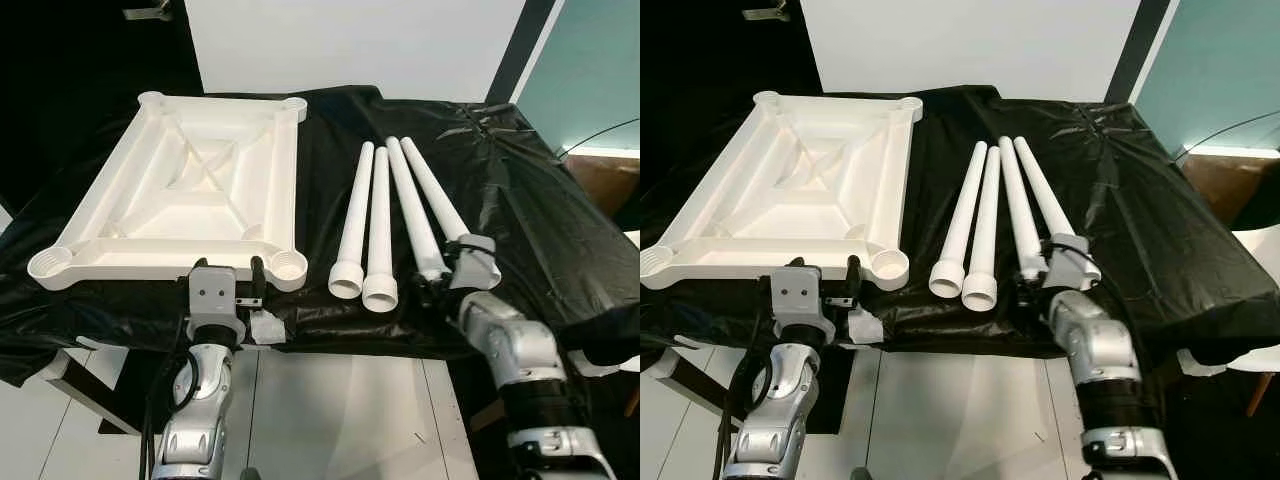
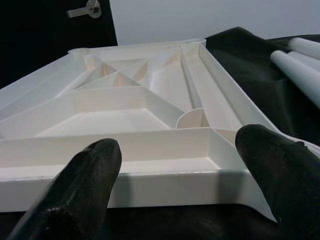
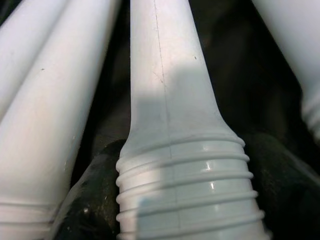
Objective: Building children table
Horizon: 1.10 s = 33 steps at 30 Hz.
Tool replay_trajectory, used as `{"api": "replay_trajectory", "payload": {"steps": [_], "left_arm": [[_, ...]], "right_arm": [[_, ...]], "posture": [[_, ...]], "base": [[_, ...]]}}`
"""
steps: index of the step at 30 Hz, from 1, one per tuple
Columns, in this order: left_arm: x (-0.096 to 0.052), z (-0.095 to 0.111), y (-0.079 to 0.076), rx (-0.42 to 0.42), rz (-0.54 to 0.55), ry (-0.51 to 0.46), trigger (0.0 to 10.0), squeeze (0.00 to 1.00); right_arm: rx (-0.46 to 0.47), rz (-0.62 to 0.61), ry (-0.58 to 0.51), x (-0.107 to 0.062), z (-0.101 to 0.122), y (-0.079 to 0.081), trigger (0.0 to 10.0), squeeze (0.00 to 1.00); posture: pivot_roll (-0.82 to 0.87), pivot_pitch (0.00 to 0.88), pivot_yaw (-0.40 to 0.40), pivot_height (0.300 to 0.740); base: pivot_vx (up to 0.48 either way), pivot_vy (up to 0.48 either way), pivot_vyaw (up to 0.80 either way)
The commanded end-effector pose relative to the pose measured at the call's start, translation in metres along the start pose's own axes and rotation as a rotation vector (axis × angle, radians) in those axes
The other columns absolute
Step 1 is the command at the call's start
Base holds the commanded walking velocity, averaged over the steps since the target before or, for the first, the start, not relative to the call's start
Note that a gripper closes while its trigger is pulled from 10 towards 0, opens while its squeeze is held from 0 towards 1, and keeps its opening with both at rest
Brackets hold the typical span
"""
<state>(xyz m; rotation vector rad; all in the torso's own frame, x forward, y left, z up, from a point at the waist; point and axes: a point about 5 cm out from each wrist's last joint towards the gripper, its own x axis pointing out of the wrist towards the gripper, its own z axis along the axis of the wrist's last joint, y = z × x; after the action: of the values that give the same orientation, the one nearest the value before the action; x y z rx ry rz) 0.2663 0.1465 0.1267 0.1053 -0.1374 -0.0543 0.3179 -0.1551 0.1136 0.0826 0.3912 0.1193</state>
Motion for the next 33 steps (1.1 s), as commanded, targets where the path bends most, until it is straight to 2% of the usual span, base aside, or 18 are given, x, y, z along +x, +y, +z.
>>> {"api": "replay_trajectory", "payload": {"steps": [1, 6, 9, 11, 12, 13, 14, 15, 16, 17, 19, 20, 21, 22, 23, 26, 29, 33], "left_arm": [[0.007, -0.001, 0.004, -0.004, 0.045, 0.007, 10.0, 0.00], [0.029, 0.014, 0.012, -0.047, 0.063, -0.061, 10.0, 0.00], [0.034, 0.020, 0.012, -0.073, 0.044, -0.084, 10.0, 0.00], [0.044, 0.029, 0.007, -0.197, -0.040, -0.106, 10.0, 0.00], [0.044, 0.029, 0.007, -0.197, -0.040, -0.106, 10.0, 0.00], [0.050, 0.032, -0.001, -0.459, -0.152, -0.079, 10.0, 0.00], [0.051, 0.033, -0.003, -0.542, -0.184, -0.074, 10.0, 0.03], [0.051, 0.033, -0.003, -0.542, -0.184, -0.074, 10.0, 0.03], [0.052, 0.035, -0.004, -0.623, -0.209, -0.077, 10.0, 0.34], [0.052, 0.037, -0.005, -0.697, -0.241, -0.088, 10.0, 0.34], [0.053, 0.039, -0.006, -0.743, -0.263, -0.098, 10.0, 0.34], [0.050, 0.050, -0.009, -0.864, -0.360, -0.141, 10.0, 1.00], [0.050, 0.050, -0.009, -0.864, -0.360, -0.141, 10.0, 1.00], [0.048, 0.059, -0.013, -0.935, -0.442, -0.176, 10.0, 1.00], [0.045, 0.065, -0.019, -0.947, -0.532, -0.196, 10.0, 0.00], [0.042, 0.070, -0.024, -0.973, -0.605, -0.211, 10.0, 0.00], [0.037, 0.080, -0.028, -1.073, -0.716, -0.246, 10.0, 0.00], [0.035, 0.087, -0.032, -1.041, -0.752, -0.273, 10.0, 0.00]], "right_arm": [[-0.059, 0.006, -0.100, -0.004, 0.010, 0.009, 0.0, 0.00], [-0.120, 0.003, -0.266, -0.011, 0.031, 0.020, 0.0, 0.00], [-0.149, -0.007, -0.305, -0.013, 0.036, 0.020, 0.0, 0.00], [-0.231, -0.026, -0.387, -0.018, 0.045, 0.019, 0.0, 0.00], [-0.231, -0.026, -0.387, -0.018, 0.045, 0.019, 0.0, 0.00], [-0.281, -0.018, -0.448, -0.023, 0.047, 0.021, 0.0, 0.00], [-0.290, -0.012, -0.460, -0.024, 0.047, 0.022, 0.0, 0.00], [-0.290, -0.012, -0.460, -0.024, 0.047, 0.022, 0.0, 0.00], [-0.298, 0.003, -0.468, -0.025, 0.047, 0.023, 0.0, 0.00], [-0.303, 0.027, -0.481, -0.026, 0.046, 0.026, 0.0, 0.00], [-0.306, 0.043, -0.493, -0.027, 0.045, 0.028, 0.0, 0.00], [-0.358, 0.120, -0.516, -0.032, 0.039, 0.036, 0.0, 0.00], [-0.358, 0.120, -0.516, -0.032, 0.039, 0.036, 0.0, 0.00], [-0.398, 0.181, -0.528, -0.035, 0.033, 0.043, 0.0, 0.00], [-0.427, 0.234, -0.525, -0.038, 0.025, 0.047, 0.0, 0.00], [-0.438, 0.268, -0.516, -0.039, 0.017, 0.049, 0.0, 0.00], [-0.441, 0.307, -0.513, -0.041, 0.009, 0.047, 0.0, 0.00], [-0.431, 0.377, -0.490, -0.041, 0.002, 0.049, 0.0, 0.00]], "posture": [[0.02, 0.034, -0.043, 0.740], [0.01, 0.029, -0.042, 0.740], [0.01, 0.029, -0.042, 0.740], [0.00, 0.022, -0.042, 0.740], [0.00, 0.022, -0.042, 0.740], [0.00, 0.016, -0.042, 0.740], [0.00, 0.016, -0.042, 0.740], [0.00, 0.016, -0.042, 0.740], [-0.01, 0.014, -0.043, 0.740], [-0.01, 0.014, -0.043, 0.740], [-0.01, 0.014, -0.043, 0.740], [-0.01, 0.010, -0.042, 0.740], [-0.01, 0.010, -0.042, 0.740], [-0.01, 0.010, -0.042, 0.740], [-0.02, 0.010, -0.045, 0.740], [-0.02, 0.012, -0.045, 0.740], [-0.02, 0.013, -0.045, 0.740], [-0.01, 0.014, -0.044, 0.740]], "base": [[0.000, 0.000, 0.00], [0.000, 0.000, 0.00], [0.000, 0.000, 0.00], [0.000, 0.000, 0.00], [0.000, 0.000, 0.00], [0.000, 0.000, 0.00], [0.000, 0.000, 0.00], [0.000, 0.000, 0.00], [0.000, 0.000, 0.00], [0.000, 0.000, 0.00], [0.000, 0.000, 0.00], [0.000, 0.000, 0.00], [0.000, 0.000, 0.00], [0.000, 0.000, 0.00], [0.000, 0.000, 0.00], [0.000, 0.000, 0.00], [0.000, 0.000, 0.00], [0.000, 0.000, 0.00]]}}
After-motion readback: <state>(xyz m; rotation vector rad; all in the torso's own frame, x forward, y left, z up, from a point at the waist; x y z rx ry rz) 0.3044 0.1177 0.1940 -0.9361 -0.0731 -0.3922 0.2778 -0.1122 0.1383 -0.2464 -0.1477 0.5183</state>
